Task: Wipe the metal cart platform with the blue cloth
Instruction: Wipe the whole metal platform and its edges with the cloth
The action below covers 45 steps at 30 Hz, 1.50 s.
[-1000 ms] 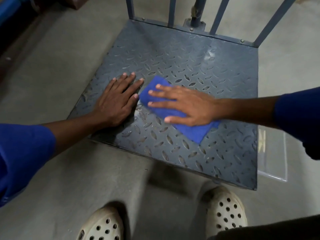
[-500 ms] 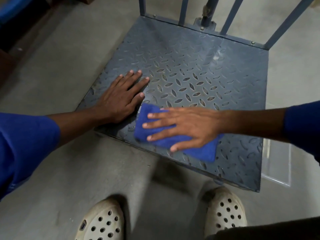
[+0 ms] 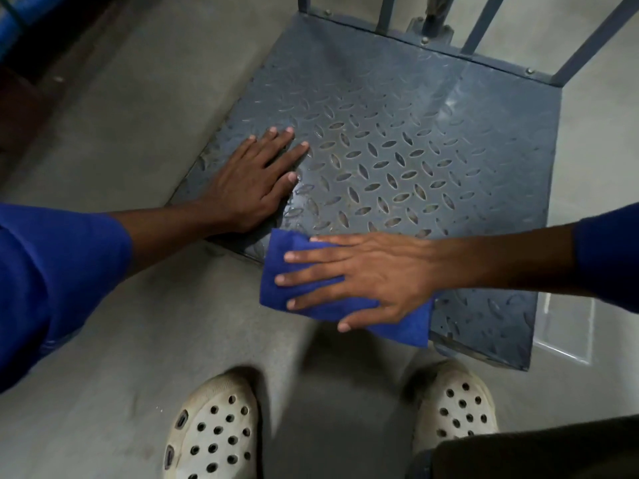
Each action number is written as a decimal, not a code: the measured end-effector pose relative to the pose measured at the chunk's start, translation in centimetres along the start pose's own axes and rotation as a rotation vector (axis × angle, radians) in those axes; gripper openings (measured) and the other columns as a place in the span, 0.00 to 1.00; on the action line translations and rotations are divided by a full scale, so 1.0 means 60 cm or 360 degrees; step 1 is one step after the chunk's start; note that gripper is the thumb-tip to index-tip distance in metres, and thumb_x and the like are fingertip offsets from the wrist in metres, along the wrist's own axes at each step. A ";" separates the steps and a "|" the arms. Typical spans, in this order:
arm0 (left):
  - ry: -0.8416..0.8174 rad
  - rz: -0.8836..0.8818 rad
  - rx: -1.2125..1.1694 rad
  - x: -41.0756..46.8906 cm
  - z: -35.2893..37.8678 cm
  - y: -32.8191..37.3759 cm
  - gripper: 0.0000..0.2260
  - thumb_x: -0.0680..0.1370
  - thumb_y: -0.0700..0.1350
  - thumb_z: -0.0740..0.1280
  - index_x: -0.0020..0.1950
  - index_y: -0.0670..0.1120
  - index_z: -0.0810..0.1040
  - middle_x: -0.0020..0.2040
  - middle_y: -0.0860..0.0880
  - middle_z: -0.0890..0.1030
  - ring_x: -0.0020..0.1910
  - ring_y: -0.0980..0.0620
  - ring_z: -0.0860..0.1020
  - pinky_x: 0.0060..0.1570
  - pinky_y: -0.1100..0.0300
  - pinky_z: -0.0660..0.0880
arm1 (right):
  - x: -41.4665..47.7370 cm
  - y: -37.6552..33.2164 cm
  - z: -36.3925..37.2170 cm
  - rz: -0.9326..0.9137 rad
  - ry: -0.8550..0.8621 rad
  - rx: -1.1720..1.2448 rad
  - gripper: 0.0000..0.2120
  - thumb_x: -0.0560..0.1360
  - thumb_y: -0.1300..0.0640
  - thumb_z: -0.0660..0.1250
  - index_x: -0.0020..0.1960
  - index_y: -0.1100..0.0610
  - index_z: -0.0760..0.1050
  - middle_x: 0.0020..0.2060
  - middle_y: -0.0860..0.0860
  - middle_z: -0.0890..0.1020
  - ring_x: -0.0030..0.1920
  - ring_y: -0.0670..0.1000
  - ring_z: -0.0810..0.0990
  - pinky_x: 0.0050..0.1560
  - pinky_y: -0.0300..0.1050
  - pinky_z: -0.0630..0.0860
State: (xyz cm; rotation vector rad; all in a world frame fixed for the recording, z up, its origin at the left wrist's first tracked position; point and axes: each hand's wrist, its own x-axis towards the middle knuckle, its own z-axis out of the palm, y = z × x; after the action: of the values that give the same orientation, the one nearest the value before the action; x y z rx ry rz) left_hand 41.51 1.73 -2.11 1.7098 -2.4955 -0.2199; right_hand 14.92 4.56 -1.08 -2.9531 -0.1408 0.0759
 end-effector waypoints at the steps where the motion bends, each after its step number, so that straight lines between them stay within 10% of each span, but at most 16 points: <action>1: -0.0003 0.0004 -0.0001 -0.001 0.000 -0.001 0.29 0.86 0.60 0.45 0.87 0.53 0.57 0.87 0.47 0.56 0.86 0.45 0.53 0.83 0.45 0.50 | -0.001 0.008 -0.004 -0.0013 -0.0001 0.0015 0.31 0.86 0.41 0.63 0.85 0.51 0.63 0.87 0.53 0.57 0.88 0.55 0.49 0.86 0.60 0.52; 11: 0.0000 -0.0097 -0.0029 -0.033 -0.010 -0.030 0.28 0.87 0.59 0.45 0.87 0.53 0.56 0.87 0.48 0.55 0.86 0.45 0.52 0.83 0.45 0.48 | -0.049 0.110 -0.042 0.0726 0.0196 -0.0114 0.31 0.88 0.39 0.57 0.87 0.50 0.58 0.87 0.51 0.54 0.88 0.55 0.48 0.83 0.65 0.59; 20: 0.0008 -0.0072 -0.0003 -0.033 -0.019 -0.047 0.27 0.87 0.58 0.47 0.87 0.54 0.57 0.87 0.48 0.56 0.86 0.44 0.54 0.82 0.45 0.50 | 0.011 0.003 -0.007 0.0056 0.0047 0.0013 0.30 0.87 0.42 0.63 0.84 0.51 0.64 0.86 0.51 0.59 0.88 0.56 0.50 0.86 0.60 0.53; 29: 0.0066 -0.0125 0.0009 -0.025 -0.023 -0.063 0.26 0.87 0.54 0.49 0.86 0.52 0.61 0.86 0.45 0.59 0.86 0.42 0.56 0.82 0.45 0.53 | 0.049 0.098 -0.040 0.0750 0.0097 -0.0145 0.33 0.87 0.34 0.48 0.88 0.47 0.52 0.88 0.50 0.52 0.88 0.55 0.46 0.85 0.64 0.56; 38: 0.0065 -0.0109 0.0010 -0.027 -0.025 -0.064 0.26 0.87 0.56 0.48 0.86 0.53 0.61 0.86 0.45 0.60 0.85 0.42 0.56 0.83 0.44 0.53 | 0.034 0.018 -0.015 0.0266 0.0017 -0.0088 0.31 0.88 0.40 0.58 0.87 0.50 0.58 0.87 0.50 0.54 0.88 0.55 0.47 0.87 0.60 0.51; 45: 0.0085 -0.0145 0.0013 -0.020 -0.021 -0.057 0.27 0.86 0.54 0.49 0.86 0.51 0.60 0.86 0.43 0.59 0.85 0.41 0.56 0.83 0.43 0.53 | -0.001 0.137 -0.058 0.0934 0.0105 -0.0120 0.34 0.87 0.33 0.49 0.88 0.47 0.52 0.88 0.50 0.52 0.88 0.56 0.48 0.85 0.65 0.56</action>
State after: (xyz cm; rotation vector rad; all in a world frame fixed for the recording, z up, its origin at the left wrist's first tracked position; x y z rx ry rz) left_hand 45.27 1.54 -1.49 1.8097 -2.3874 -0.1700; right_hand 15.82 -4.10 0.85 -2.9583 0.7462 0.0517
